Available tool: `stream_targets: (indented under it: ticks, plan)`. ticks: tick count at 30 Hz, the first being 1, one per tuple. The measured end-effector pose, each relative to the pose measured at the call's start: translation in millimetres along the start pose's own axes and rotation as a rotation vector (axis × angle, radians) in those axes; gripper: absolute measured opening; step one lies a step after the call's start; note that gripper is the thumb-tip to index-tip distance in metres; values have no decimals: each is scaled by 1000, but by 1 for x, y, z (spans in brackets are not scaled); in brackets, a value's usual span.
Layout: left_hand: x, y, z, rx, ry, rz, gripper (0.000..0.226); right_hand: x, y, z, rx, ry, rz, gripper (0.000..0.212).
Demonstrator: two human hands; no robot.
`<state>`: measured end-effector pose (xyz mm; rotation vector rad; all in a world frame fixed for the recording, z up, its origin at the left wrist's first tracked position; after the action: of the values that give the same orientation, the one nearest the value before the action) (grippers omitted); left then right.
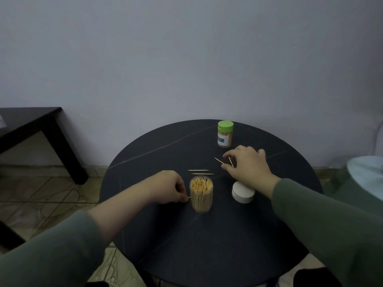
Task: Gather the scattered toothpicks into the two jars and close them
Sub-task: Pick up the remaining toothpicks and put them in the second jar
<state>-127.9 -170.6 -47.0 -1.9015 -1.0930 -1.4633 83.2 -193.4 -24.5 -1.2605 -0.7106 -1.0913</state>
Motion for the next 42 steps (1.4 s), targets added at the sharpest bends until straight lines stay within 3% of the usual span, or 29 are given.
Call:
stream_targets:
  ticks: [7, 10, 13, 15, 17, 23, 30, 37, 42]
  plan:
    - [9, 5, 24, 30, 206, 20, 7, -11, 24, 23, -242, -50, -105, 53]
    - [13, 8, 35, 49, 321, -8, 4, -18, 17, 29, -222, -85, -72, 44]
    - [16, 10, 45, 75, 386, -36, 25, -24, 4, 33, -160, -92, -16, 27]
    - [18, 12, 52, 85, 376, -12, 33, -26, -1, 37, -143, -82, 9, 18]
    - [21, 14, 56, 94, 355, 28, 26, -26, -5, 41, -136, -96, -11, 15]
    - [28, 23, 64, 8, 239, 133, 13, -43, -22, 46, 120, -305, -460, 26]
    - [16, 38, 74, -42, 145, 478, 39, -47, -31, 41, 223, -307, -696, 30]
    - [13, 33, 70, -58, 165, 569, 44, -27, -28, 37, 177, -209, -335, 26]
    - [22, 27, 58, -83, 269, 333, 32, -11, -26, 25, 98, -169, 95, 15]
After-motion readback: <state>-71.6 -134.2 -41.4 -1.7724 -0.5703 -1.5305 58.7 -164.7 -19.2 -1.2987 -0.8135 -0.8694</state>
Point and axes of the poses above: each hand's wrist, its own z-axis towards the middle knuckle, its own x-axis out of the back of the hand, y = z × x, the point moved 6 cm from there along z, towards the middle knuckle, and after that the axes turned 14 degrees about z, right-handed, at the moved point
